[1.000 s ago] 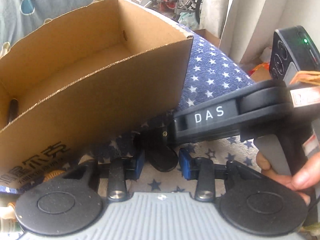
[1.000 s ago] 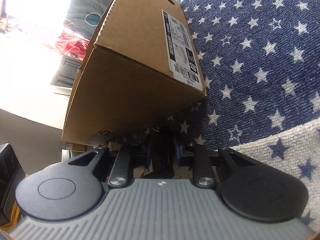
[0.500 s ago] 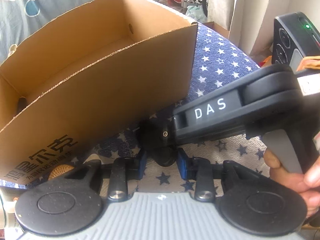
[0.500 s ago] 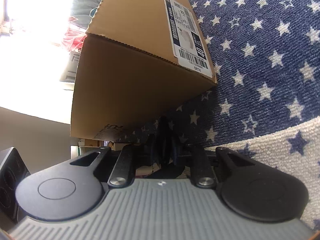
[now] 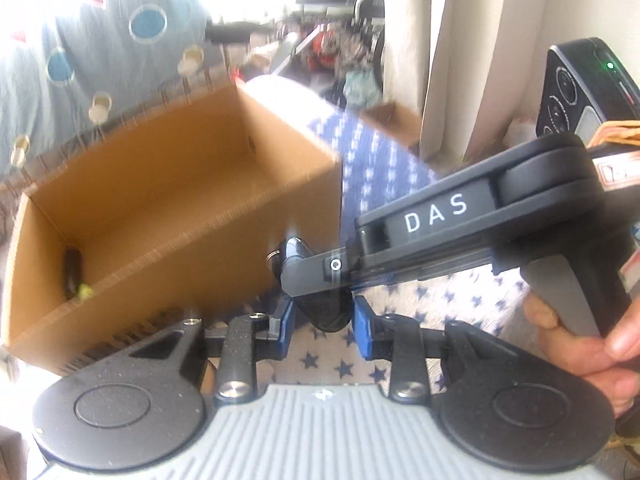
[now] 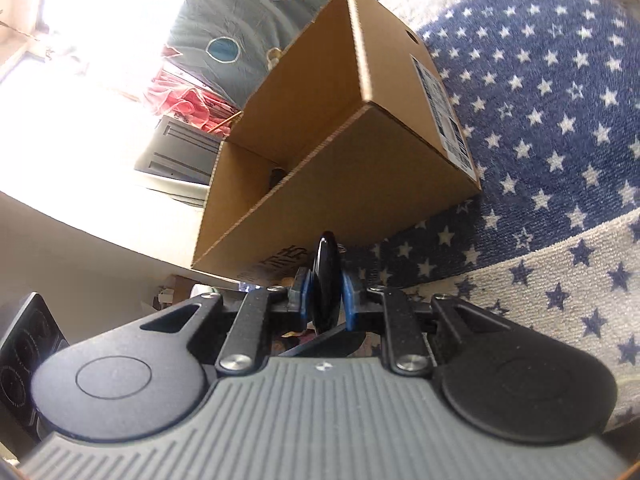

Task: Organize rigid objects
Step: 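Lower the black item into the box and open the right gripper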

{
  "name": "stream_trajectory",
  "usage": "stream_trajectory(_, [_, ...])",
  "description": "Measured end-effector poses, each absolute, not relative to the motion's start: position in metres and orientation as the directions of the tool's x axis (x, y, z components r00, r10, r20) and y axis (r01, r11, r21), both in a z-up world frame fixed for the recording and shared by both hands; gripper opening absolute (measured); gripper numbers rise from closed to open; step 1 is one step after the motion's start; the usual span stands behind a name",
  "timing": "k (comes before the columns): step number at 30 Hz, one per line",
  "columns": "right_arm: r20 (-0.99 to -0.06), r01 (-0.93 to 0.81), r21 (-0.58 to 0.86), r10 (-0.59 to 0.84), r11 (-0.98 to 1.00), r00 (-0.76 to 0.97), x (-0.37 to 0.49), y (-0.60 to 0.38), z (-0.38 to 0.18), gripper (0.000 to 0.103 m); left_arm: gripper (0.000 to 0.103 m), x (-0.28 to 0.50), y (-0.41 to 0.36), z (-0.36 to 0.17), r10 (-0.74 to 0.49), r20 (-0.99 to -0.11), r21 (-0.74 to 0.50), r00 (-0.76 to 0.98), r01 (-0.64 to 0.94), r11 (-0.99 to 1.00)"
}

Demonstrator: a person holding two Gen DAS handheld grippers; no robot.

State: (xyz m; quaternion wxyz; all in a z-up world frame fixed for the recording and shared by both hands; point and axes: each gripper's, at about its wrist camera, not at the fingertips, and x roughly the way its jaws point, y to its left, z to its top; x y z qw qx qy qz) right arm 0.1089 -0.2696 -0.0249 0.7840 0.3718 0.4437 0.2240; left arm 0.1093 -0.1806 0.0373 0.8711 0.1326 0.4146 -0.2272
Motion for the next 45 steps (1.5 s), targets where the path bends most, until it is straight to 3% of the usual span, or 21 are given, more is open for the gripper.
stream_trajectory(6, [-0.482, -0.134, 0.762, 0.693, 0.634, 0.536, 0.120, -0.247, 0.040, 0.016, 0.032, 0.120, -0.151, 0.081, -0.282, -0.721, 0.079, 0.633, 0.479, 0.874])
stream_trajectory(12, [-0.476, -0.190, 0.775, 0.755, 0.602, 0.452, 0.193, -0.201, 0.070, 0.016, 0.033, 0.191, -0.102, 0.096, -0.217, -0.781, 0.059, 0.586, 0.415, 0.908])
stream_trajectory(20, [-0.569, -0.021, 0.806, 0.784, 0.592, 0.250, 0.312, -0.135, 0.021, 0.016, 0.032, 0.289, -0.033, 0.054, -0.152, -0.907, -0.030, 0.394, 0.299, 0.954])
stream_trajectory(25, [-0.637, 0.044, 0.765, 0.744, 0.643, 0.203, 0.357, -0.104, -0.010, 0.016, 0.032, 0.321, -0.027, 0.025, -0.074, -0.930, 0.030, 0.361, 0.276, 0.961])
stream_trajectory(32, [-0.719, 0.070, 0.688, 0.665, 0.723, 0.200, 0.375, -0.083, -0.038, 0.019, 0.034, 0.321, -0.041, 0.028, -0.011, -0.903, 0.123, 0.430, 0.283, 0.951])
stream_trajectory(39, [-0.690, 0.052, 0.713, 0.687, 0.699, 0.230, 0.365, -0.096, -0.024, 0.025, 0.046, 0.303, -0.045, 0.056, -0.047, -0.868, 0.108, 0.494, 0.281, 0.954])
stream_trajectory(45, [-0.596, -0.035, 0.767, 0.733, 0.640, 0.328, 0.317, -0.139, 0.033, 0.031, 0.071, 0.245, -0.028, 0.107, -0.191, -0.800, -0.002, 0.568, 0.316, 0.949])
